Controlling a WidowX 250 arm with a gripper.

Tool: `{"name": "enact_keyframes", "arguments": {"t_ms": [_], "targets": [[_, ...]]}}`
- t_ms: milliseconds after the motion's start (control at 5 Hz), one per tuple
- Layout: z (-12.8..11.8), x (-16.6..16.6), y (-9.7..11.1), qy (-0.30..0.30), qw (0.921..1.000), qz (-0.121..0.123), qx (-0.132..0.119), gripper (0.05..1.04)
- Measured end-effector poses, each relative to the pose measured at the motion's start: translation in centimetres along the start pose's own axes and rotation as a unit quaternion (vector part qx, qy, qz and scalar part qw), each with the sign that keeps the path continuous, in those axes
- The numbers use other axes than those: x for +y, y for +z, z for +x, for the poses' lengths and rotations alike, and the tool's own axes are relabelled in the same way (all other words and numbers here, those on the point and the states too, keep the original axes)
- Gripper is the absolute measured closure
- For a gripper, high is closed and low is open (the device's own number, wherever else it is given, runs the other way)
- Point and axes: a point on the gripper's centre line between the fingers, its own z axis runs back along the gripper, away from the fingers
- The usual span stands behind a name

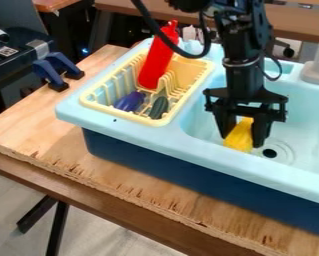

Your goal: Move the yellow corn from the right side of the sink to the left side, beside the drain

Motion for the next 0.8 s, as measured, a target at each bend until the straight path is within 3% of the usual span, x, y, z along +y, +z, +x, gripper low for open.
{"name": "enact_keyframes", "arguments": {"t_ms": [200,600,800], "targets": [[0.3,0.2,0.0,0.006,0.9999,-0.001,-0.009,0.102],[0.1,0.2,0.0,0.001,1.0000,0.005,-0.003,0.079],[1.5,-1.3,3.7,-0.023,0.9994,0.024,-0.013,0.081]]}}
